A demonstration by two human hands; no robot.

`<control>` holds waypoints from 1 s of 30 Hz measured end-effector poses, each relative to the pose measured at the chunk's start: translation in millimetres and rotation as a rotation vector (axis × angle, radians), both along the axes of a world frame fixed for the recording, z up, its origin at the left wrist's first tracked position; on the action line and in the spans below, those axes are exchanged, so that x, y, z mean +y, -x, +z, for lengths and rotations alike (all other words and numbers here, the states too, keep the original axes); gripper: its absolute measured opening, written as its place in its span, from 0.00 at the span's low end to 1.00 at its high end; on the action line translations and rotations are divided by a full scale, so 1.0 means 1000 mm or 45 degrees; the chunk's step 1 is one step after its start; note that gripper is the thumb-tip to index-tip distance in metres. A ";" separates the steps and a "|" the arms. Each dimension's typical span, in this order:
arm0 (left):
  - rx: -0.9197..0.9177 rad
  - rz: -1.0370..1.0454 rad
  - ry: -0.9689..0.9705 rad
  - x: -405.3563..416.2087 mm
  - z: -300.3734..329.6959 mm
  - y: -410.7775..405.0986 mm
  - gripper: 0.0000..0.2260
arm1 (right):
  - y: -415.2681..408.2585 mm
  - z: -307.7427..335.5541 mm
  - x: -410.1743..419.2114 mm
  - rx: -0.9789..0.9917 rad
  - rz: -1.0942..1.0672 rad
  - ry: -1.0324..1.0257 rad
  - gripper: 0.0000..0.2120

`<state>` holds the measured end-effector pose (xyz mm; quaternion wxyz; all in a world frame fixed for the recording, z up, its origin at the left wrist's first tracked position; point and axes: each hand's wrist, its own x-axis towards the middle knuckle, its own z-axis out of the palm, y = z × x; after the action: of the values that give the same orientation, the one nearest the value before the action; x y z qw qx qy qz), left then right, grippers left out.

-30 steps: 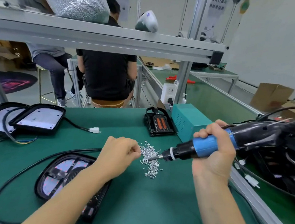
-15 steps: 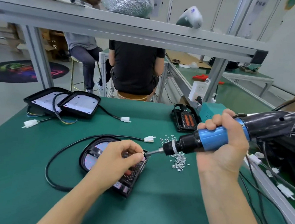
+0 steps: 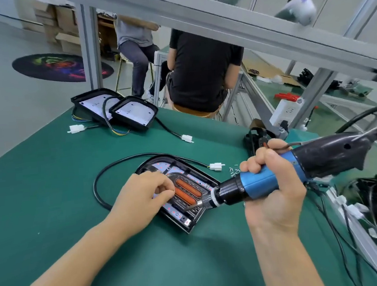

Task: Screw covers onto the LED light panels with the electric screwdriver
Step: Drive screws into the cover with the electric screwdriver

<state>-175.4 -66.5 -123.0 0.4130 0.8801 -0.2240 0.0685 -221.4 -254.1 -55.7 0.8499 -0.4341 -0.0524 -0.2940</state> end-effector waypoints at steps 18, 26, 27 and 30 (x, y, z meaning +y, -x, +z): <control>-0.224 -0.098 -0.205 -0.002 -0.013 0.004 0.05 | -0.005 -0.014 0.013 -0.013 -0.031 0.393 0.16; -0.175 -0.039 -0.064 -0.009 0.005 -0.001 0.05 | 0.004 -0.005 -0.008 -0.004 -0.125 -0.012 0.11; -0.182 -0.030 -0.033 -0.014 0.011 -0.004 0.05 | 0.006 -0.003 -0.014 -0.019 -0.150 -0.065 0.10; -0.209 -0.032 -0.038 -0.039 0.031 -0.017 0.04 | 0.014 0.006 -0.036 -0.052 -0.270 -0.148 0.09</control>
<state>-158.5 -105.0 -92.3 0.3811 0.8746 -0.2692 0.1317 -235.3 -290.5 -49.8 0.8366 -0.3811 -0.0063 -0.3935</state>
